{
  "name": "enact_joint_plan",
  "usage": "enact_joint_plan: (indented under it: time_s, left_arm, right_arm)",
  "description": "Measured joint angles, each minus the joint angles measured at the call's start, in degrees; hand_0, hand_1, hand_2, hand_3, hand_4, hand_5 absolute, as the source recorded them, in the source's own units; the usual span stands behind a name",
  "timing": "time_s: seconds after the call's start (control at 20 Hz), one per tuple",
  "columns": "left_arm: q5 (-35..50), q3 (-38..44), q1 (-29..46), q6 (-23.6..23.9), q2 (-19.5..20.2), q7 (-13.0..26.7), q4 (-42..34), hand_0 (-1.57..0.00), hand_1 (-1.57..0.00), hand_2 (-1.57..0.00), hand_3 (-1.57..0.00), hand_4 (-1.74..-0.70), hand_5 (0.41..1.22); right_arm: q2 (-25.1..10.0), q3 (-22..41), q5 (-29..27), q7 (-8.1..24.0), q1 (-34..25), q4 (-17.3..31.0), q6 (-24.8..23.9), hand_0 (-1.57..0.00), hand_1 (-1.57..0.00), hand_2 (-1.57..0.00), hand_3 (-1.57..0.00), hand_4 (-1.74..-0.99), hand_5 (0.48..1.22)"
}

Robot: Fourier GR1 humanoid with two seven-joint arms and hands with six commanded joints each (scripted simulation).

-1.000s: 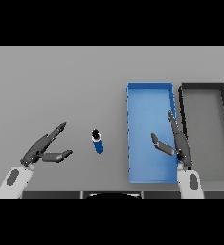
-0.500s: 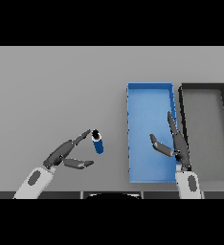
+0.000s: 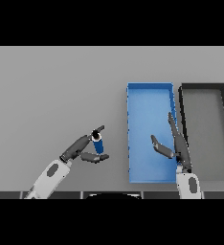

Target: Pick up the blue pipe and place it into the blue bin.

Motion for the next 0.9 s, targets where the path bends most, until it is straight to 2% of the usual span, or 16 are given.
enact_joint_plan:
  time_s: [0.2,0.3,0.35,0.4,0.45,0.55,0.6,0.65,0.7,0.75,0.85,0.9]
  left_arm:
    - [0.9,-0.2,-0.8,-0.5,-3.0,-2.8,2.4,0.0,0.0,0.0,0.0,-1.11,0.463]
    - [1.8,0.3,-1.0,-0.6,-4.3,-4.1,3.6,0.0,-0.04,-0.15,-0.12,-1.19,0.55]
    - [3.0,0.9,-0.9,-0.6,-4.9,-4.5,3.6,-0.01,-0.16,-0.31,-0.28,-1.24,0.613]
    - [4.2,1.2,-1.1,-0.8,-5.8,-4.0,3.0,-0.12,-0.32,-0.49,-0.53,-1.28,0.735]
    - [5.2,1.5,-0.7,-0.9,-6.9,-4.4,3.6,-0.36,-0.55,-0.69,-0.74,-1.37,0.832]
    - [5.7,1.9,-0.8,-0.6,-7.4,-4.7,4.2,-0.8,-0.92,-1.01,-1.03,-1.5,0.972]
    - [5.8,1.4,-0.3,-0.9,-7.5,-4.0,3.5,-0.95,-1.05,-1.12,-1.12,-1.54,1.022]
    - [5.5,0.9,0.4,-1.4,-7.5,-5.2,3.1,-1.07,-1.15,-1.21,-1.19,-1.58,1.062]
    - [5.3,0.7,0.3,-0.7,-7.8,-5.1,2.7,-1.17,-1.24,-1.28,-1.27,-1.55,1.094]
    - [4.5,0.3,0.5,-0.3,-7.5,-6.2,2.9,-1.25,-1.3,-1.34,-1.33,-1.53,1.119]
    - [3.1,-0.2,-0.5,0.5,-8.4,-5.4,2.2,-1.37,-1.4,-1.42,-1.42,-1.5,1.156]
    - [2.8,-0.2,0.1,0.9,-8.7,-6.4,1.2,-1.41,-1.43,-1.45,-1.45,-1.49,1.169]
  right_arm:
    - [-1.0,-0.7,0.8,-1.1,0.8,0.5,-0.6,0.0,0.0,0.0,0.0,-1.207,0.65]
    - [-0.8,-0.7,0.2,-2.1,1.3,0.3,-0.2,0.0,0.0,0.0,0.0,-1.213,0.655]
    - [-1.1,-0.8,-0.1,-2.3,1.1,0.0,0.0,0.0,0.0,0.0,0.0,-1.217,0.655]
    - [-1.0,-0.9,-0.4,-1.8,0.8,-0.3,0.2,0.0,0.0,0.0,0.0,-1.22,0.656]
    - [-0.8,-0.6,0.0,-1.3,0.7,0.0,0.0,0.0,0.0,0.0,0.0,-1.22,0.656]
    - [-0.7,-0.6,0.2,-1.2,0.7,0.5,-0.2,0.0,0.0,0.0,0.0,-1.224,0.658]
    - [-0.7,-0.7,-0.3,-1.1,0.2,0.4,0.2,0.0,0.0,0.0,0.0,-1.227,0.66]
    - [-0.6,-0.5,-0.1,-1.2,0.8,0.2,0.2,0.0,0.0,0.0,0.0,-1.233,0.66]
    - [0.0,0.1,0.0,-1.2,1.3,-0.2,0.2,0.0,0.0,0.0,0.0,-1.228,0.656]
    - [-0.3,-0.8,-0.5,0.6,-0.2,0.7,-0.1,0.0,0.0,0.0,0.0,-1.224,0.651]
    - [-0.4,-0.8,-0.8,0.6,-0.6,0.8,0.3,0.0,0.0,0.0,0.0,-1.221,0.638]
    - [-0.3,-1.0,-1.2,1.0,-1.0,0.9,0.2,0.0,0.0,0.0,0.0,-1.22,0.635]
